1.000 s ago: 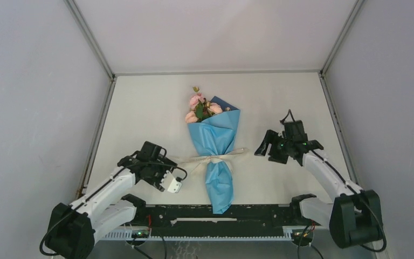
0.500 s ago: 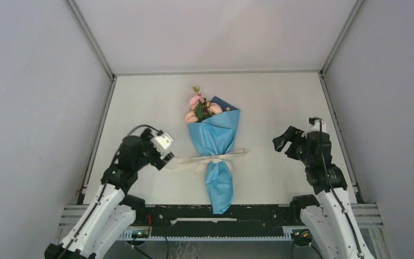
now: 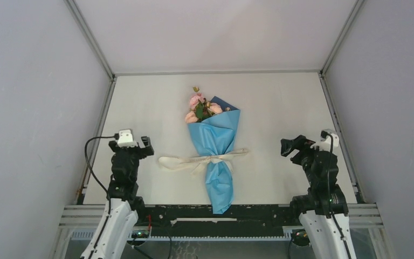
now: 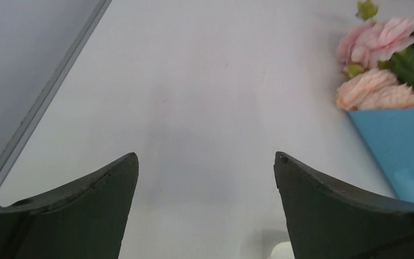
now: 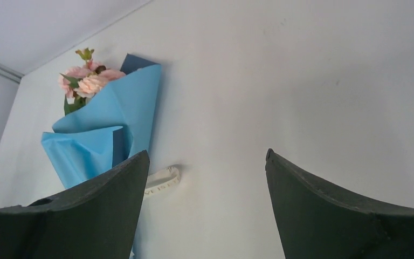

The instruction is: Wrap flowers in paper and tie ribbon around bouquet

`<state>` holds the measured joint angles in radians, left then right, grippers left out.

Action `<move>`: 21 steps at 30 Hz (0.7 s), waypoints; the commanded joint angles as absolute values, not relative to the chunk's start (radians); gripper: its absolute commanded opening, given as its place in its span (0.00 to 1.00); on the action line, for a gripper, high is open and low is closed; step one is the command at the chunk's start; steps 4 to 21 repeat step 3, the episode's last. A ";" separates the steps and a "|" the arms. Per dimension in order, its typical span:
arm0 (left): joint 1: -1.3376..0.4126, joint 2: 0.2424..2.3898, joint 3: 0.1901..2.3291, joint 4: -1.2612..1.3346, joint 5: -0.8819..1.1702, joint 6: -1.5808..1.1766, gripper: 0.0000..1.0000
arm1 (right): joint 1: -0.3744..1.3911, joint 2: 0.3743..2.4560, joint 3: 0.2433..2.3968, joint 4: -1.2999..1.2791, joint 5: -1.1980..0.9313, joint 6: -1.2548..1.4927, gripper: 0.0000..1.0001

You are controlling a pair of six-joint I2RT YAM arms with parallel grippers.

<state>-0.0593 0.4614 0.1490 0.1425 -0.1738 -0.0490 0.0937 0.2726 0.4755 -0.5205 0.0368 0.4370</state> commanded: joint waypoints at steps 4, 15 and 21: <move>-0.055 0.420 0.130 0.302 -0.181 -0.103 1.00 | 0.092 0.205 0.443 -0.453 0.066 0.418 0.88; -0.055 0.420 0.130 0.302 -0.181 -0.103 1.00 | 0.092 0.205 0.443 -0.453 0.066 0.418 0.88; -0.055 0.420 0.130 0.302 -0.181 -0.103 1.00 | 0.092 0.205 0.443 -0.453 0.066 0.418 0.88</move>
